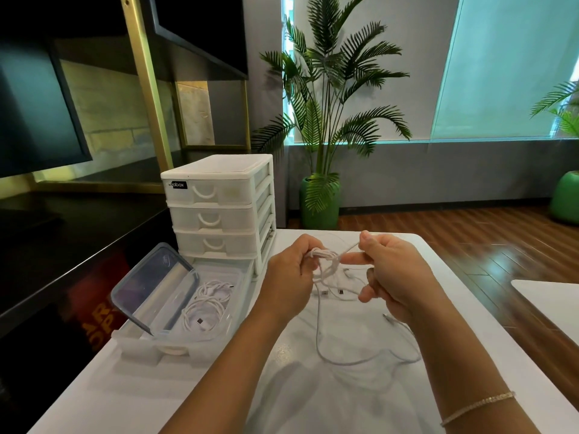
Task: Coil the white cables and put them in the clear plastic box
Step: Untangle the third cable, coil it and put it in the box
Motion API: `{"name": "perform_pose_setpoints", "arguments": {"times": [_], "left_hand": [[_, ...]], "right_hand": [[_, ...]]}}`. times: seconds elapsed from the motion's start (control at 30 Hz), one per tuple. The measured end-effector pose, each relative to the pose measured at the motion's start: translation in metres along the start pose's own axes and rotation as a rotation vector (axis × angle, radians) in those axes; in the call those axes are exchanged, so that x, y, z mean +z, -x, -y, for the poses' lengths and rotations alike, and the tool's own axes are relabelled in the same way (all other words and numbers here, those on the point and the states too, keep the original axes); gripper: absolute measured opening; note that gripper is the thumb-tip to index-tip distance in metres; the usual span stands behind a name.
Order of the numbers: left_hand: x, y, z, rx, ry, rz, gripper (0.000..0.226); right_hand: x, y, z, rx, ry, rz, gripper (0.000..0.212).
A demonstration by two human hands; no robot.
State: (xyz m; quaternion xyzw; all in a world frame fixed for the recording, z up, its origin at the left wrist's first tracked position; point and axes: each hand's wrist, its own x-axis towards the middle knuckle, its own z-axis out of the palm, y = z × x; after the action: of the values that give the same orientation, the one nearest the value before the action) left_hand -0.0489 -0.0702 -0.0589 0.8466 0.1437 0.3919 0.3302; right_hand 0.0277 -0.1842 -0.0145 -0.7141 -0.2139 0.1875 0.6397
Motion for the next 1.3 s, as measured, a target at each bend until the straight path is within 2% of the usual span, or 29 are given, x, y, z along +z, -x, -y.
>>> {"name": "perform_pose_setpoints", "arguments": {"times": [0.13,0.23,0.3,0.37,0.47,0.57,0.67,0.87,1.0,1.1,1.23,1.3], "left_hand": [[-0.001,-0.002,0.009,0.019,-0.126,-0.158,0.025],[-0.001,-0.001,0.008,0.002,-0.100,-0.199,0.024],[-0.001,-0.002,0.005,-0.056,0.050,-0.110,0.020],[-0.001,-0.002,-0.001,-0.157,0.262,0.061,0.022],[0.000,0.000,-0.008,-0.274,0.483,0.234,0.021],[-0.001,0.001,-0.013,-0.330,0.604,0.309,0.019],[-0.002,0.002,-0.014,-0.347,0.655,0.341,0.019],[0.002,0.002,-0.017,-0.253,0.484,0.261,0.016],[0.005,0.002,-0.014,-0.237,0.346,0.211,0.012],[0.004,0.004,-0.014,-0.135,0.245,0.166,0.025],[0.001,0.007,-0.020,-0.019,0.164,0.194,0.047],[0.001,0.009,-0.022,0.060,0.119,0.189,0.048]], "right_hand": [[-0.003,0.004,0.002,0.062,-0.090,0.144,0.024],[-0.001,0.003,0.000,0.063,-0.144,0.137,0.024],[0.000,0.001,-0.001,0.057,-0.189,0.099,0.023],[0.000,-0.001,-0.003,0.052,-0.202,0.054,0.023],[0.002,-0.003,-0.007,0.014,-0.089,-0.067,0.024],[0.005,-0.005,-0.010,-0.072,0.071,-0.182,0.026],[0.005,-0.005,-0.012,-0.091,0.073,-0.183,0.024],[0.003,-0.008,-0.014,-0.033,0.123,-0.201,0.026],[0.006,-0.009,-0.015,0.026,0.076,-0.152,0.028],[0.007,-0.009,-0.017,0.055,0.106,-0.100,0.030],[0.007,-0.004,-0.015,0.063,0.146,-0.052,0.035],[0.008,-0.003,-0.014,0.058,0.161,-0.031,0.033]]}}
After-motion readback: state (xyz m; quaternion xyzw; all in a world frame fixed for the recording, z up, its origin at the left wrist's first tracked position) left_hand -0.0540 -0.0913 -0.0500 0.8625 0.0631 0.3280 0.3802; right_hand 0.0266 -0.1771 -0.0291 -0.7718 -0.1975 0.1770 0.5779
